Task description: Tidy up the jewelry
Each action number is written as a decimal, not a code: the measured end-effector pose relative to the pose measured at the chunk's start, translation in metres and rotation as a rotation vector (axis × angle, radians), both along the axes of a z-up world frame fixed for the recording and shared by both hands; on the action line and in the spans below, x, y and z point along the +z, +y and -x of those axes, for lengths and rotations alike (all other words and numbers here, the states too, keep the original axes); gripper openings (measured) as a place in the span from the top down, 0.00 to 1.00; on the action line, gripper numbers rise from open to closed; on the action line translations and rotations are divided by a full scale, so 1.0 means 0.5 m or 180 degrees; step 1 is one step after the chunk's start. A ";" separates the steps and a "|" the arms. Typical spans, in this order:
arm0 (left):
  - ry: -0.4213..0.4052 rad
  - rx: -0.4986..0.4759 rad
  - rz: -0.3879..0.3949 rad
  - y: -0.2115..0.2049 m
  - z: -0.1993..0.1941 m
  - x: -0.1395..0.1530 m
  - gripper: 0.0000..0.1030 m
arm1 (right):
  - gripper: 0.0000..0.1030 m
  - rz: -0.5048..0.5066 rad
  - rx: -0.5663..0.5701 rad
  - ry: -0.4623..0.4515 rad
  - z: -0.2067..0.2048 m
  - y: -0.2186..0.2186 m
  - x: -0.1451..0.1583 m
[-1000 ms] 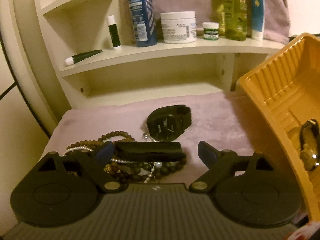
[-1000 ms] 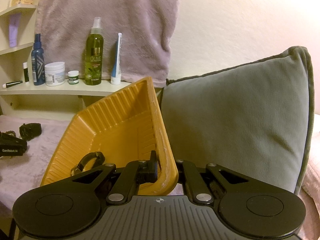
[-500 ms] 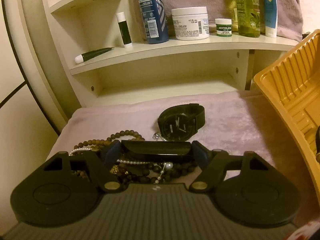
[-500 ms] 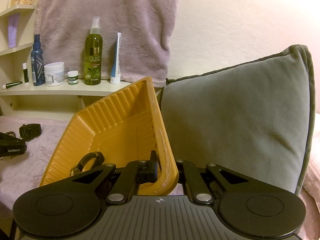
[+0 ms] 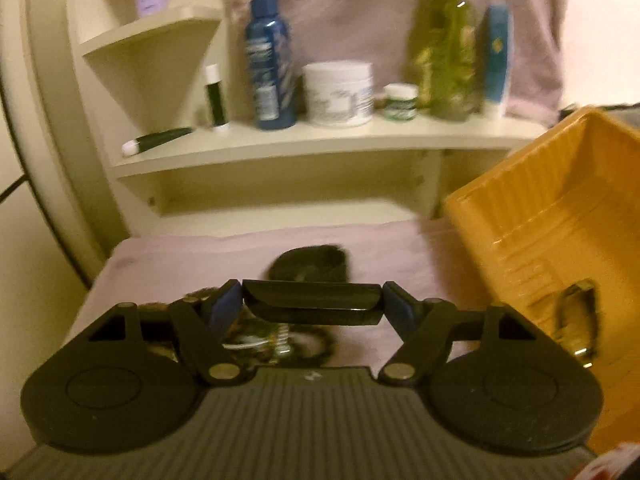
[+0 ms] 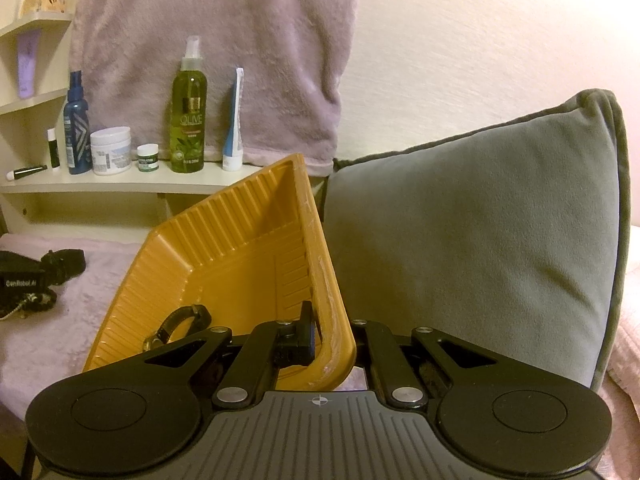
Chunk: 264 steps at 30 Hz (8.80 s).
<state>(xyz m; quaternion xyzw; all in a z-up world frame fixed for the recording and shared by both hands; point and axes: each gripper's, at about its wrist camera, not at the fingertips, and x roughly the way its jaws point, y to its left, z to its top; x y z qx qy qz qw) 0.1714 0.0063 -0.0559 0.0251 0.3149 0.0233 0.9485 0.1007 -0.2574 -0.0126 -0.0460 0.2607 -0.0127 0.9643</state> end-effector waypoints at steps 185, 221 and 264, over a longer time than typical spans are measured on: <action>0.0208 -0.0774 0.0081 0.076 -0.023 0.060 0.90 | 0.94 -0.0030 0.0078 -0.0125 0.017 0.008 0.014; 0.0069 -0.1305 -0.0595 0.032 -0.041 0.096 1.00 | 0.94 -0.0024 0.0084 -0.0101 0.014 0.007 0.017; 0.0258 -0.1043 -0.0107 0.084 -0.051 0.025 0.83 | 0.94 0.0040 0.0060 -0.0078 0.010 0.014 0.013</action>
